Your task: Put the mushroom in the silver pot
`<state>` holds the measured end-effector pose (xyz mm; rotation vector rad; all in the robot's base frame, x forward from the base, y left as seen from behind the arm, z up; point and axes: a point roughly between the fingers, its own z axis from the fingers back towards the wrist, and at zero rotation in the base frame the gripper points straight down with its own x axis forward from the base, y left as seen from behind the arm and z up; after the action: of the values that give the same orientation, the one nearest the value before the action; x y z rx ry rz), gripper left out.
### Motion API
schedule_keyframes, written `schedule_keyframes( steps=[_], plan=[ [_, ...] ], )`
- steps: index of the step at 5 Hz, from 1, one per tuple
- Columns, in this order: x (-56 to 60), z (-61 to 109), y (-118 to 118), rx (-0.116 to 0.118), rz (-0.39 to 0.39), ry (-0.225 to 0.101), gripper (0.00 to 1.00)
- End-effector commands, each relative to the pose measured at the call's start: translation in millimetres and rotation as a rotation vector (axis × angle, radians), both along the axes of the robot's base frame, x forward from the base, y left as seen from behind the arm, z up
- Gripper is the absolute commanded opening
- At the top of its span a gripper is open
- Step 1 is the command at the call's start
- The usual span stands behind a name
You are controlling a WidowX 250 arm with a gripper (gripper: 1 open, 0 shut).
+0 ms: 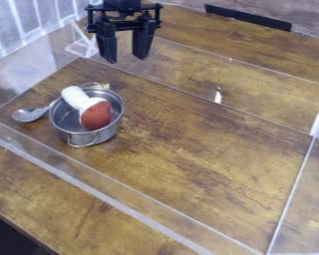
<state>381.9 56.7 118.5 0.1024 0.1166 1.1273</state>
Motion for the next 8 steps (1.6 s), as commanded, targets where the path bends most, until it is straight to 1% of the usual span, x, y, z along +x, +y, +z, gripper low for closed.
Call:
schedule_keyframes(
  steps=[1, 2, 3, 4, 5, 7, 8],
  plan=[
    [7.1, 28.4, -5.0, 0.007, -0.08, -0.064, 1.0],
    [9.2, 28.9, -5.0, 0.006, -0.145, -0.058, 1.0],
    [1.0, 25.8, 4.2, 0.006, -0.185, -0.052, 0.0],
    [-7.2, 27.0, 11.7, 0.002, -0.232, -0.048, 1.0],
    [-6.3, 30.8, 11.1, -0.003, -0.284, -0.057, 1.0],
    [-4.1, 30.2, 10.4, -0.022, -0.386, -0.057, 1.0],
    [2.3, 32.7, 9.6, -0.03, -0.373, -0.056, 1.0]
  ],
)
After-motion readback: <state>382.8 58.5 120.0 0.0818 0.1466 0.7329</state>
